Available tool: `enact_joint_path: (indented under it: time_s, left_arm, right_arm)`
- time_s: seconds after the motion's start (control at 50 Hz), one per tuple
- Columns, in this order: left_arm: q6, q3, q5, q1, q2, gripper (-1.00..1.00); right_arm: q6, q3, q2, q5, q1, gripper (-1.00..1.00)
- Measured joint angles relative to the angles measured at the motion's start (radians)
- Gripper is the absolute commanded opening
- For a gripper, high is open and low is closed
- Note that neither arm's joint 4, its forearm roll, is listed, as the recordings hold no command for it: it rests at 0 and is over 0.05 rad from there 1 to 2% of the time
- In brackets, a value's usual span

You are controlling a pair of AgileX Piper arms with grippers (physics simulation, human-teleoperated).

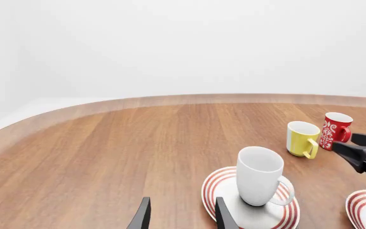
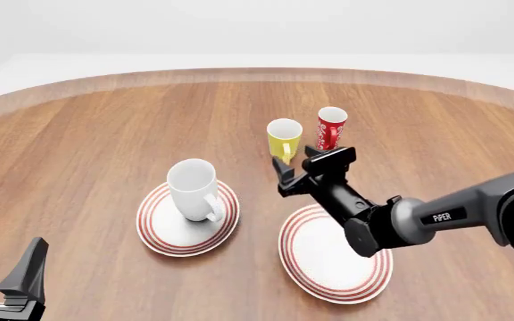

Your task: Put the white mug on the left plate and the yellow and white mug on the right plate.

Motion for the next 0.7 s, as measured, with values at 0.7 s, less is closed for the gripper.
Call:
enact_joint_path:
  time_s: [0.7]
  left_arm:
    - [0.0,0.0,0.0,0.0,0.0,1.0]
  right_arm:
    - [0.018,-0.164,0.119,0.076,-0.06,1.0]
